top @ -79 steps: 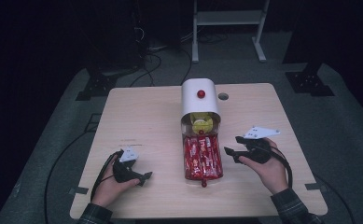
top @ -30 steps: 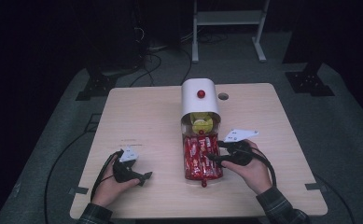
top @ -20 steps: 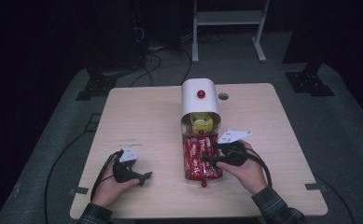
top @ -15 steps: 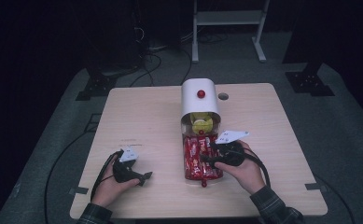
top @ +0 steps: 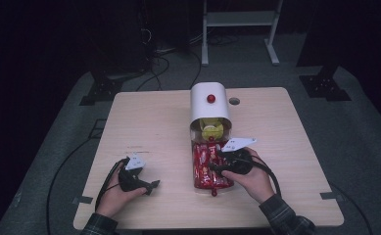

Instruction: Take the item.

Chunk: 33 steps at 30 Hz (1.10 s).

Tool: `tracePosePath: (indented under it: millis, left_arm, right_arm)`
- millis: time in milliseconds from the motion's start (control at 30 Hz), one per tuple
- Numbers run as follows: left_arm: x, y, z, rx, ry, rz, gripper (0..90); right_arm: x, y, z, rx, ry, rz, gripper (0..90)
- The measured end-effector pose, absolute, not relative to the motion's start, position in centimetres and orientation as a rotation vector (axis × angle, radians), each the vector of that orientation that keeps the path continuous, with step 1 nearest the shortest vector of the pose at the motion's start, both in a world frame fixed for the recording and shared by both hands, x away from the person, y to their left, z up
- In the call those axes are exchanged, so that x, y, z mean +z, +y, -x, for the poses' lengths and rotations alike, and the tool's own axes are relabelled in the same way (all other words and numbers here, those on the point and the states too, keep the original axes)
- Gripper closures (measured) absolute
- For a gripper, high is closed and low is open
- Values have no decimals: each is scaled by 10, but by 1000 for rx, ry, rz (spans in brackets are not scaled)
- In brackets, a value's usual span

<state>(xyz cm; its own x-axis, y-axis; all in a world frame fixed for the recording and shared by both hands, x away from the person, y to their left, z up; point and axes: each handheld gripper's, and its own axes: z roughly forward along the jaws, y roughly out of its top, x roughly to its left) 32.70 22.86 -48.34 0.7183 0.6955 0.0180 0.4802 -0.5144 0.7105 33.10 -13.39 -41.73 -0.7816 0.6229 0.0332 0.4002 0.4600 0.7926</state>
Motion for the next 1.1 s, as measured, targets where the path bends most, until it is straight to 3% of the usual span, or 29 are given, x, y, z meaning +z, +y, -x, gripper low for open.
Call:
tracePosePath:
  millis: [600, 1100]
  left_arm:
    - [-483, 229, -327, 393, 888, -2216, 0]
    - [-484, 229, -327, 394, 887, -2213, 0]
  right_arm:
    - [-422, -131, -330, 1172, 2417, -851, 495]
    - [-426, -128, -328, 1193, 2443, -859, 664]
